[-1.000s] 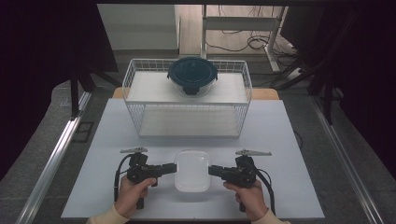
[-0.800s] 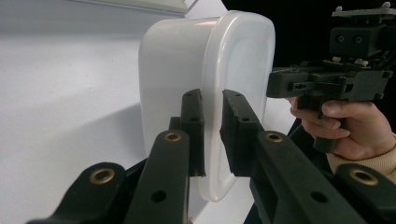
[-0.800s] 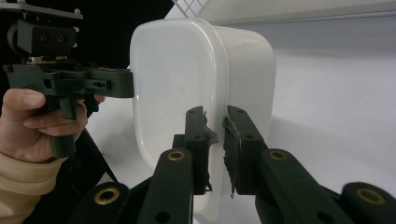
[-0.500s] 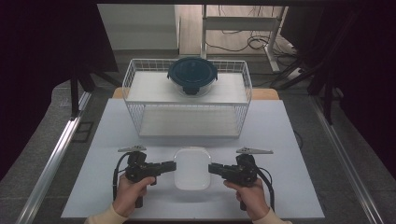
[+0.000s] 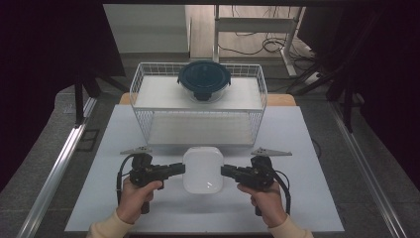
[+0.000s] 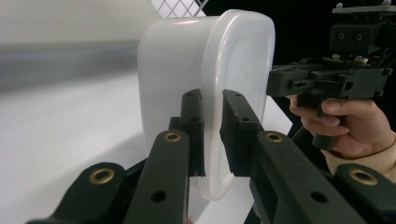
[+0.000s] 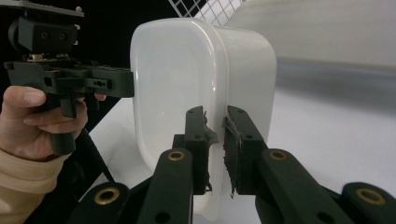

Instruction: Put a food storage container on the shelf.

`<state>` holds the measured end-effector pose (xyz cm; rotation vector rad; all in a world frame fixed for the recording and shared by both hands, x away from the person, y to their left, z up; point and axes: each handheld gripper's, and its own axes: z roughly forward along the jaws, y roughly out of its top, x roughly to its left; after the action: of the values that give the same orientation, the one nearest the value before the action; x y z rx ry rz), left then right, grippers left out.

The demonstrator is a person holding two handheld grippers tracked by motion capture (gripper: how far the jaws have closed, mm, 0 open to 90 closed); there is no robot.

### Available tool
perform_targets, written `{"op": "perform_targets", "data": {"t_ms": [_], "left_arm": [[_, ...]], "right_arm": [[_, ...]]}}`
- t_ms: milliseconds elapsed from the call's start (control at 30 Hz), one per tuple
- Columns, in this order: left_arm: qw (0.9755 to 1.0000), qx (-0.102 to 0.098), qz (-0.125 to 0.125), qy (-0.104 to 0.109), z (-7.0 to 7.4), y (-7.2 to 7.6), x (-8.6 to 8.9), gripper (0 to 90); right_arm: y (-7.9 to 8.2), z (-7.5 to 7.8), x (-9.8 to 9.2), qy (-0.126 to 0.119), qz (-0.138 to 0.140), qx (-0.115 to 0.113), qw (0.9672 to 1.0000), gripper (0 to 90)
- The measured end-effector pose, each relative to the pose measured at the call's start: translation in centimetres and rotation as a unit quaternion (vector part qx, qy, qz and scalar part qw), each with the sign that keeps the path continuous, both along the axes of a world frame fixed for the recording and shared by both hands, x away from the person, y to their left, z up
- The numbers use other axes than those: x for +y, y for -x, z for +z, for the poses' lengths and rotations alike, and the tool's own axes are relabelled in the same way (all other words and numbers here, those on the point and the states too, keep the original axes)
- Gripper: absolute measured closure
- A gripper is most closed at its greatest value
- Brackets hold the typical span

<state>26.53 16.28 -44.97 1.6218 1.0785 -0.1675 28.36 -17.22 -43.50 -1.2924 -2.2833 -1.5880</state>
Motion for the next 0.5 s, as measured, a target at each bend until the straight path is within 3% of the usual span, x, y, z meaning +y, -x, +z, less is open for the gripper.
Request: {"op": "perform_targets", "data": {"t_ms": [233, 500], "left_arm": [[0.9997, -0.024, -0.003, -0.008, 2.4, -0.9, 0.2, 80.1], [0.9984, -0.056, 0.0, -0.007, 5.7, -2.0, 0.4, 80.0]], "right_arm": [[-0.7, 1.9, 0.2, -0.003, 0.001, -0.021, 0.9998, 79.2], [-1.7, 5.2, 0.5, -0.004, -0.001, -0.056, 0.9984, 79.2]]}}
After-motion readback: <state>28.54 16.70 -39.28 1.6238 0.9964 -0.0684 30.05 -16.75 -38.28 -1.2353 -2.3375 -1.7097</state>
